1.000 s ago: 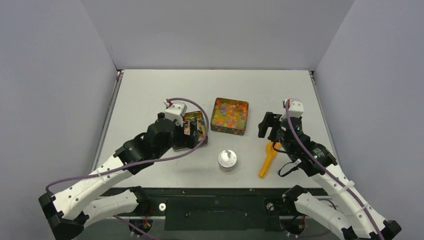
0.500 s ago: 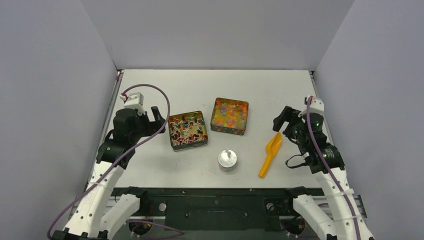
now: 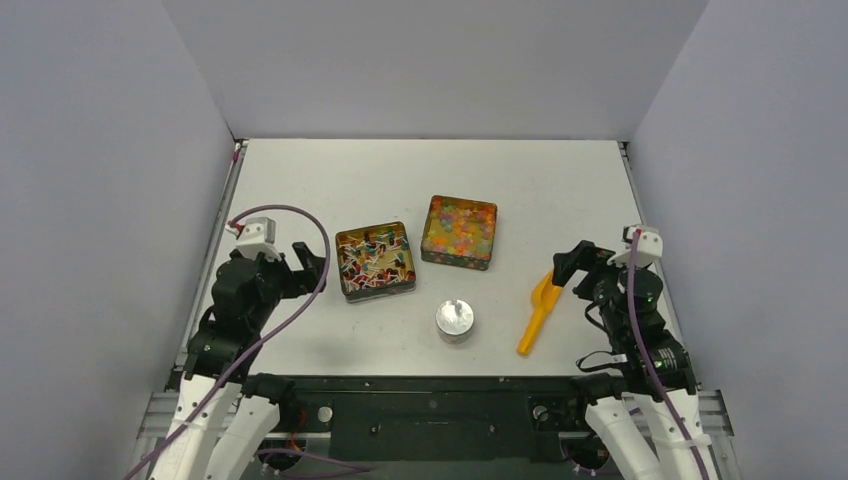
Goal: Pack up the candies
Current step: Reset both arms
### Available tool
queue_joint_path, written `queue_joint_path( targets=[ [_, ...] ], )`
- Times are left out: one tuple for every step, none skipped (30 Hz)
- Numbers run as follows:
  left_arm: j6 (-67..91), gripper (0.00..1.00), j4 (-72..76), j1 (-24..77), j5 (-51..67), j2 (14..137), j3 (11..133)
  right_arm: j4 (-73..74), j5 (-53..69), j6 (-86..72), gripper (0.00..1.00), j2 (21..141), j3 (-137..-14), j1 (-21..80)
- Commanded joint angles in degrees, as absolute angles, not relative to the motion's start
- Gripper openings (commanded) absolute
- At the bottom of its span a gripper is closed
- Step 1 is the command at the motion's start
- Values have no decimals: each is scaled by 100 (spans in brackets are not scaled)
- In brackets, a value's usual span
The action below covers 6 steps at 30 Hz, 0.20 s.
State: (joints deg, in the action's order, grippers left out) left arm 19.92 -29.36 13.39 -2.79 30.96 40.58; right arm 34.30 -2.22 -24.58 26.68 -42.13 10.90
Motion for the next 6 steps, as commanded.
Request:
queue_joint_path(
  targets=[
    [1959, 96, -2598, 1310, -94, 2932, 4038, 3138, -389, -2329, 85, 2651, -4164, 1201],
    [1925, 96, -2614, 1312, -100, 2925, 4048, 3149, -462, -2316, 85, 2661, -4165, 1229],
    [1934, 96, -2635, 1311, -170, 2926, 4054, 3152, -495, -2309, 85, 2680, -4166, 1289],
    [1940, 96, -2640, 1321, -212, 2924, 4070, 3154, -546, -2298, 85, 2689, -4166, 1321],
    [1941, 96, -2664, 1315, -271, 2921, 4074, 3155, -567, -2291, 85, 2703, -4166, 1372],
    [1942, 96, -2668, 1318, -285, 2899, 4062, 3157, -612, -2287, 85, 2714, -4166, 1393]
  ],
)
